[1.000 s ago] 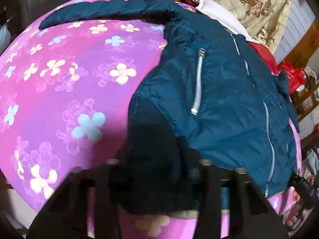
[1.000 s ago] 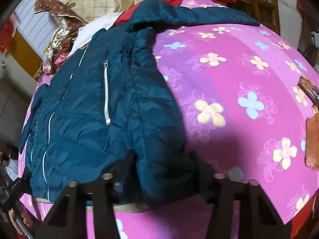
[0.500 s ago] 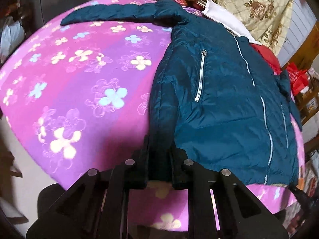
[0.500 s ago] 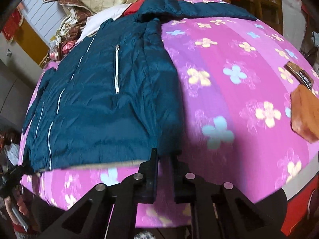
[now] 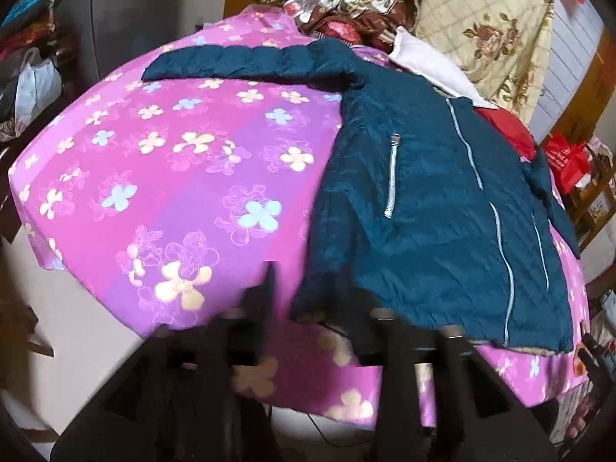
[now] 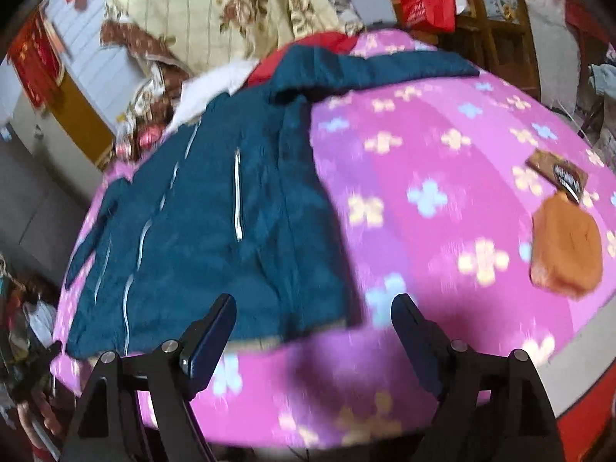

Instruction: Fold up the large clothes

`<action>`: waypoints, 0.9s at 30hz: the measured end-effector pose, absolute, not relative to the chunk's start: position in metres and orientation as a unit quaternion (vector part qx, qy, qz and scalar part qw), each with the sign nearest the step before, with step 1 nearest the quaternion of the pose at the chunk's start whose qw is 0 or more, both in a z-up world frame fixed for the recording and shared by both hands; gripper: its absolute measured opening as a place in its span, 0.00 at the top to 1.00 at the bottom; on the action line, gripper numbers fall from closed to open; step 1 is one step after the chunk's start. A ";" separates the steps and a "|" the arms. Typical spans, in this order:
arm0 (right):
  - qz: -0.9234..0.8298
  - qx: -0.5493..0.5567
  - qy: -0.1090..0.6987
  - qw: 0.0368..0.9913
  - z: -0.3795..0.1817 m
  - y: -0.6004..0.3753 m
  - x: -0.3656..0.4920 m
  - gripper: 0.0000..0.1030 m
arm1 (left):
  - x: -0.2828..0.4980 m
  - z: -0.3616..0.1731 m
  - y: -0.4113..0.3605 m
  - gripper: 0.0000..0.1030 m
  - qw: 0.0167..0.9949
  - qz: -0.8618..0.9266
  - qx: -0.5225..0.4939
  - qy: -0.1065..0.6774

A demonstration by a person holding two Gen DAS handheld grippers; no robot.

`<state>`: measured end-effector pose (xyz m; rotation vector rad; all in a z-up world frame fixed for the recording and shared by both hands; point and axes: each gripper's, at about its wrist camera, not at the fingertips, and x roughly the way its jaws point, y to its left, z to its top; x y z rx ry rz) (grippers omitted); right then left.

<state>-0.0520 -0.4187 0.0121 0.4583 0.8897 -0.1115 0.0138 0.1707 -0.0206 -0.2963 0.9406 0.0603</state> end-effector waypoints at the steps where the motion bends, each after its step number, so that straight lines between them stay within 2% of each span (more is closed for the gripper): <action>1: -0.052 0.219 0.426 0.876 0.012 -0.419 -0.047 0.22 | 0.017 -0.022 0.171 0.46 0.880 0.025 -0.145 0.451; 7: -0.051 0.208 0.446 0.869 -0.009 -0.417 0.005 0.23 | 0.060 -0.044 0.163 0.43 0.872 -0.017 -0.145 0.468; 8: -0.051 0.207 0.453 0.865 -0.016 -0.416 0.012 0.33 | 0.070 -0.050 0.159 0.43 0.866 -0.032 -0.148 0.476; 9: -0.046 0.209 0.461 0.861 -0.022 -0.416 0.018 0.51 | 0.075 -0.054 0.157 0.43 0.862 -0.038 -0.150 0.482; 11: -0.030 0.224 0.481 0.847 -0.034 -0.413 0.027 0.69 | 0.084 -0.062 0.146 0.46 0.852 -0.046 -0.148 0.500; 12: -0.029 0.225 0.480 0.847 -0.035 -0.413 0.026 0.75 | 0.084 -0.063 0.139 0.67 0.851 -0.046 -0.138 0.505; 13: -0.024 0.224 0.482 0.847 -0.036 -0.412 0.024 0.78 | 0.083 -0.065 0.130 0.78 0.852 -0.032 -0.110 0.511; 14: -0.021 0.221 0.485 0.846 -0.036 -0.411 0.023 0.81 | 0.080 -0.064 0.125 0.80 0.854 -0.028 -0.100 0.510; 16: -0.017 0.206 0.491 0.846 -0.033 -0.407 0.016 0.84 | 0.076 -0.062 0.120 0.86 0.856 -0.027 -0.089 0.509; 27: -0.016 0.186 0.493 0.850 -0.025 -0.406 -0.044 0.85 | 0.017 -0.053 0.129 0.87 0.861 -0.019 -0.088 0.500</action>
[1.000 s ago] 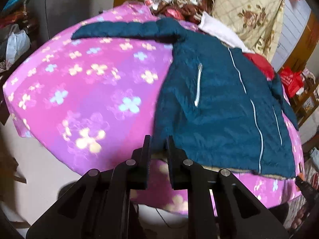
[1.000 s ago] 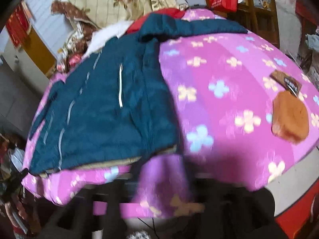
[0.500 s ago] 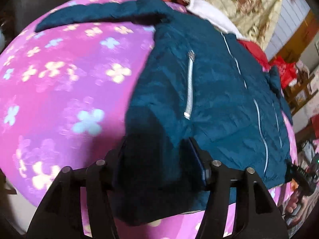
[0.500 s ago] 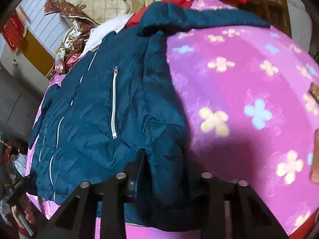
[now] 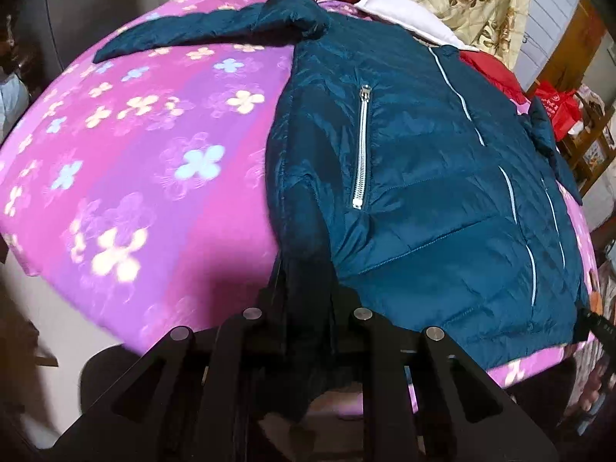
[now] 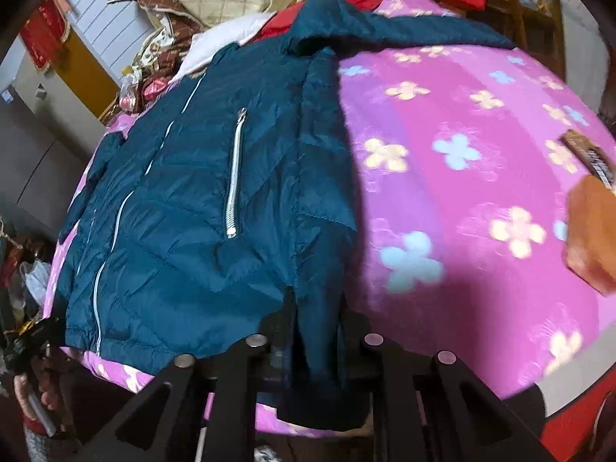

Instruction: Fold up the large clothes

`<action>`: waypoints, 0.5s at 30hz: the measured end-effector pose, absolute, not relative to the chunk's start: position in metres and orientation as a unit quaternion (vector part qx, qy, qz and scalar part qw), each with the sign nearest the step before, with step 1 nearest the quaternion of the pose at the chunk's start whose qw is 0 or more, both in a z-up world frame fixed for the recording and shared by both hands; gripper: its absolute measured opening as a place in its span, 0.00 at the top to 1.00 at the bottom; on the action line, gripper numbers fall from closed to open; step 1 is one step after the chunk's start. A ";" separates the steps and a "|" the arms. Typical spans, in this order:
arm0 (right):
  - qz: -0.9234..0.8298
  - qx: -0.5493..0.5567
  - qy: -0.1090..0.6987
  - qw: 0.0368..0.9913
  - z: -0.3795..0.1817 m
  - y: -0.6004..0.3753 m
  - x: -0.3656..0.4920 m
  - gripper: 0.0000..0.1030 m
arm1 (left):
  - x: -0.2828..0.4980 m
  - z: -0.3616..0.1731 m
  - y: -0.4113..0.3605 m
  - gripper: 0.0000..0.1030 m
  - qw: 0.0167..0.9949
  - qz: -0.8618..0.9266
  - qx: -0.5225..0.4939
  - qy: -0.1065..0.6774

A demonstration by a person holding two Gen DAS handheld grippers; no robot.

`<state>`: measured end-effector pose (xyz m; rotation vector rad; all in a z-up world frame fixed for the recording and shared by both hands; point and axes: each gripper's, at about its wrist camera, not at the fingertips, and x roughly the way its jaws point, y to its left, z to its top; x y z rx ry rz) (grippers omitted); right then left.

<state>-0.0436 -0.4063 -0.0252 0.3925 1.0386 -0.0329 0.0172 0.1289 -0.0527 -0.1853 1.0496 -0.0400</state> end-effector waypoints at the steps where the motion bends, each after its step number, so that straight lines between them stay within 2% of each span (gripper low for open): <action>1: -0.019 0.188 0.488 0.852 -0.022 -0.409 -0.048 0.84 | 0.010 -0.047 0.133 0.87 0.864 -0.019 -0.088 0.495; 4: -0.038 0.193 0.476 0.857 -0.007 -0.420 -0.060 0.72 | -0.004 -0.028 0.151 0.86 0.876 -0.018 -0.095 0.473; 6: -0.059 0.188 0.452 0.870 0.010 -0.424 -0.064 0.51 | -0.008 -0.017 0.163 0.85 0.880 -0.014 -0.102 0.463; 8: -0.080 0.179 0.423 0.885 0.030 -0.425 -0.067 0.45 | -0.009 -0.006 0.178 0.82 0.886 0.007 -0.111 0.451; 10: -0.077 0.173 0.402 0.896 0.049 -0.420 -0.061 0.44 | -0.003 0.002 0.194 0.69 0.889 0.026 -0.123 0.440; 14: -0.042 0.156 0.380 0.911 0.076 -0.391 -0.036 0.43 | 0.019 0.022 0.225 0.61 0.897 0.067 -0.160 0.407; 15: -0.032 0.152 0.377 0.913 0.078 -0.381 -0.031 0.43 | 0.024 0.027 0.229 0.55 0.898 0.070 -0.164 0.401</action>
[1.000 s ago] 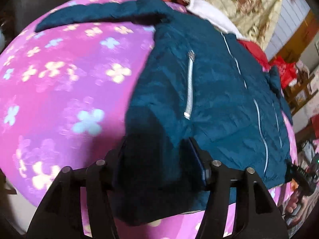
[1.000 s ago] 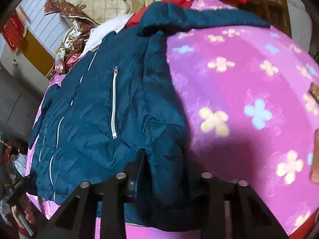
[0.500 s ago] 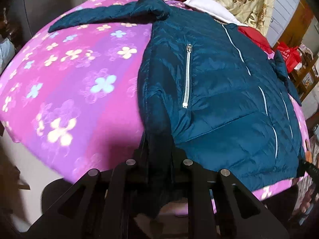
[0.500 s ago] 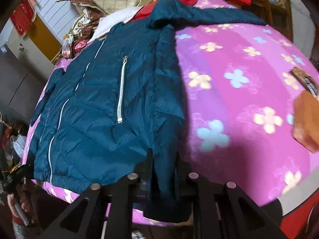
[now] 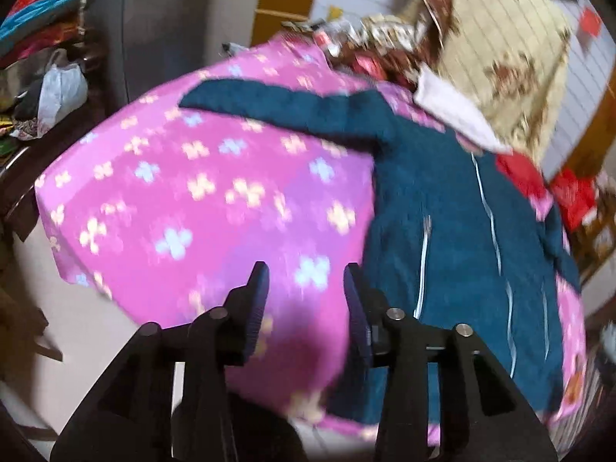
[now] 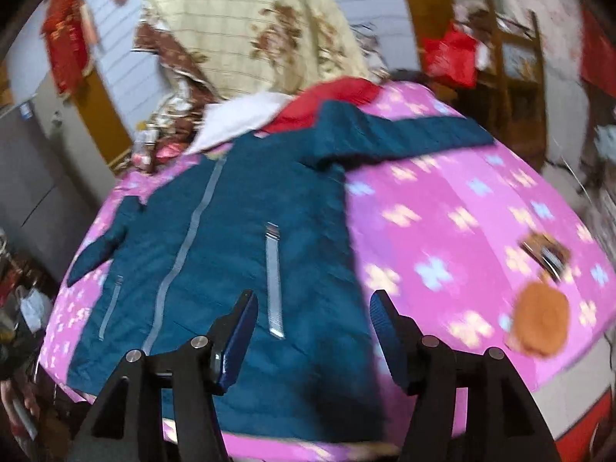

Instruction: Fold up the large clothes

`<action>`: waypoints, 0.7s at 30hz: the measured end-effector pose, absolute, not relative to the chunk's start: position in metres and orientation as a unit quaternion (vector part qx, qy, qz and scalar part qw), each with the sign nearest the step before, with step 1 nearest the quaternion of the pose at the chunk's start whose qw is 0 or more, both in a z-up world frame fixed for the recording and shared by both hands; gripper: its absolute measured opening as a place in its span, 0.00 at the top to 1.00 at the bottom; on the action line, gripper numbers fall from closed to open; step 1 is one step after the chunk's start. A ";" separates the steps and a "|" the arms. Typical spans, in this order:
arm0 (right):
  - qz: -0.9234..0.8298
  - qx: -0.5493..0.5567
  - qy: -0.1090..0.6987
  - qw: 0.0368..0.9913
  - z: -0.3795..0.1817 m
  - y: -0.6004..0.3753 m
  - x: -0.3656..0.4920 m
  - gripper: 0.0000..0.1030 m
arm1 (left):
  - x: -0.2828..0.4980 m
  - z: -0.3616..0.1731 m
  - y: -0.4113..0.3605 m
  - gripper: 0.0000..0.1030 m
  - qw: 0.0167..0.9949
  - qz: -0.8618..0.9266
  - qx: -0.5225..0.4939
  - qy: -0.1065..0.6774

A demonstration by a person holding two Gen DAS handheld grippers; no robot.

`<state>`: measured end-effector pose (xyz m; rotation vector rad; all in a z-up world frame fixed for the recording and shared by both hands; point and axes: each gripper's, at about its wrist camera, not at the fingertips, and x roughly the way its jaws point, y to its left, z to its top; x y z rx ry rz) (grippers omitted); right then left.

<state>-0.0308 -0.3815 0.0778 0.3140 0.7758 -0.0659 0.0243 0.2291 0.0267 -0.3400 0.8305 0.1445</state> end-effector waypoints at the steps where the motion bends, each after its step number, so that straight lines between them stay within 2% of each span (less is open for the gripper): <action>1: -0.014 0.147 0.376 0.915 0.079 -0.368 -0.022 0.43 | 0.031 0.031 0.233 0.48 0.900 0.072 -0.167 0.395; 6: 0.045 0.093 0.397 0.912 0.062 -0.298 0.033 0.43 | 0.079 0.043 0.267 0.38 0.900 0.069 -0.226 0.366; 10: 0.075 0.096 0.423 0.898 0.035 -0.265 0.078 0.43 | 0.124 0.037 0.294 0.38 0.884 0.052 -0.285 0.367; 15: 0.099 0.129 0.441 0.883 0.005 -0.245 0.118 0.43 | 0.205 0.004 0.328 0.38 0.843 0.033 -0.357 0.401; 21: 0.113 0.151 0.458 0.869 -0.028 -0.246 0.144 0.43 | 0.268 -0.049 0.358 0.38 0.790 0.015 -0.470 0.392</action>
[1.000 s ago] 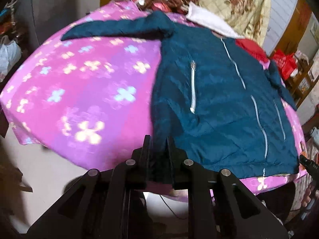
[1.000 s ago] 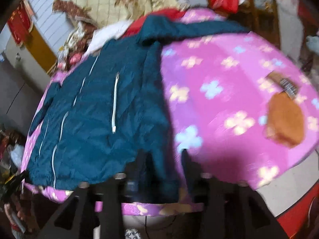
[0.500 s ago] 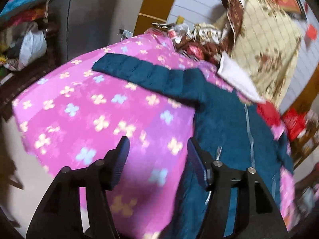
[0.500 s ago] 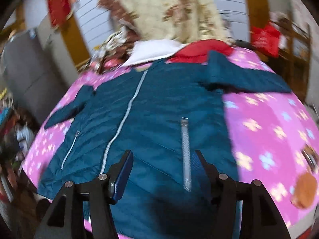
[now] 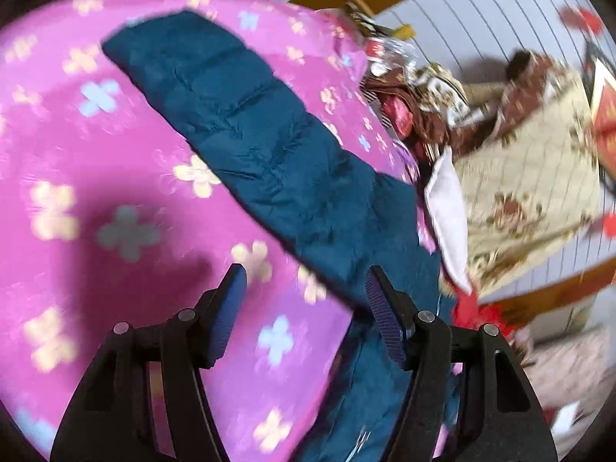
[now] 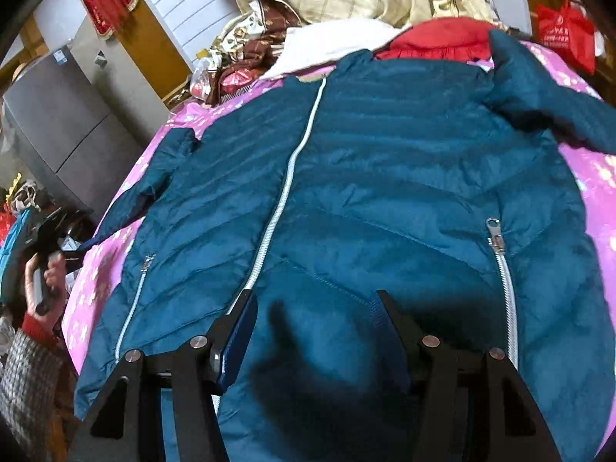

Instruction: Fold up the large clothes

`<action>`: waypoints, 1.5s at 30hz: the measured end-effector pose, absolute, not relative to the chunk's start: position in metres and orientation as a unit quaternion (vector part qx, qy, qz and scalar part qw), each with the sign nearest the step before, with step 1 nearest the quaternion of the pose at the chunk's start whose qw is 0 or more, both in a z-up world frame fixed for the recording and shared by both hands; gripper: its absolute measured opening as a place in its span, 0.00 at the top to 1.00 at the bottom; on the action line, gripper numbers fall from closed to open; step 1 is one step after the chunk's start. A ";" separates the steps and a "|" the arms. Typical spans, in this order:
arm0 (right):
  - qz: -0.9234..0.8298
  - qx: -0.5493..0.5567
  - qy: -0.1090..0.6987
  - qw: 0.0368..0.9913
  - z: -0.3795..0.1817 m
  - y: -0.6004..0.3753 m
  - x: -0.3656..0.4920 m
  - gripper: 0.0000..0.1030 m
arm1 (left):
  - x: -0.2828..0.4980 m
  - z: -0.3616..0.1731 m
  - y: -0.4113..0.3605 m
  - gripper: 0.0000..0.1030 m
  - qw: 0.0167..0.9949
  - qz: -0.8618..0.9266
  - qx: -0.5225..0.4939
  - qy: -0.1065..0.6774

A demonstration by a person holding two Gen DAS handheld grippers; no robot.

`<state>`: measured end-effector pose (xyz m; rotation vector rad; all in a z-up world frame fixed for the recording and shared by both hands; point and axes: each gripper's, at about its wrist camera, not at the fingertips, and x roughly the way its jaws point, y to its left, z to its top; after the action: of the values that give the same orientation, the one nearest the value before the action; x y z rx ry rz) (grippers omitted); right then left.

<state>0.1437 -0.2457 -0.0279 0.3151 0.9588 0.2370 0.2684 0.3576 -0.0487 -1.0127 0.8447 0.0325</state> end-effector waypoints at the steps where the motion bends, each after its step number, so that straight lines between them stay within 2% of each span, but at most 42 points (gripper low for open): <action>1: 0.113 0.150 0.458 0.869 -0.031 -0.247 0.147 0.43 | 0.277 -0.057 0.360 0.38 0.784 0.010 -0.483 0.389; 9: 0.111 0.110 0.451 0.879 -0.041 -0.239 0.156 0.43 | 0.321 -0.098 0.357 0.38 0.755 -0.028 -0.537 0.376; 18: 0.120 0.126 0.452 0.875 -0.047 -0.246 0.159 0.43 | 0.349 -0.095 0.374 0.39 0.763 0.002 -0.538 0.357; 20: 0.118 0.124 0.451 0.876 -0.049 -0.244 0.159 0.43 | 0.356 -0.094 0.378 0.42 0.764 0.026 -0.535 0.360; 21: 0.117 0.122 0.451 0.876 -0.049 -0.243 0.159 0.42 | 0.359 -0.093 0.378 0.60 0.766 0.039 -0.526 0.369; 22: 0.115 0.122 0.450 0.877 -0.050 -0.242 0.159 0.42 | 0.365 -0.087 0.373 0.84 0.772 0.055 -0.496 0.393; 23: 0.114 0.120 0.449 0.878 -0.051 -0.241 0.159 0.42 | 0.370 -0.081 0.367 0.88 0.781 0.053 -0.470 0.408; 25: 0.114 0.115 0.448 0.879 -0.053 -0.239 0.159 0.41 | 0.375 -0.064 0.354 0.90 0.799 0.052 -0.434 0.413; 31: 0.117 0.108 0.443 0.882 -0.053 -0.235 0.157 0.38 | 0.381 0.027 0.263 0.91 0.873 0.008 -0.295 0.389; 35: 0.166 0.219 0.432 0.859 -0.034 -0.263 0.154 0.39 | 0.375 0.066 0.155 0.91 0.905 -0.057 -0.188 0.378; 37: 0.156 0.238 0.394 0.874 -0.007 -0.283 0.143 0.39 | 0.368 0.069 0.091 0.91 0.909 -0.098 -0.136 0.382; 40: 0.113 0.204 0.352 0.907 0.023 -0.304 0.126 0.39 | 0.358 0.054 0.014 0.91 0.904 -0.138 -0.069 0.399; 45: 0.056 0.184 0.333 0.923 0.039 -0.338 0.102 0.39 | 0.332 -0.006 -0.095 0.90 0.883 -0.145 0.058 0.443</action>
<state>0.1020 -0.3383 0.0387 0.3778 0.6831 0.1150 0.3324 -0.0949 -0.0059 0.1213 0.9233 -0.3009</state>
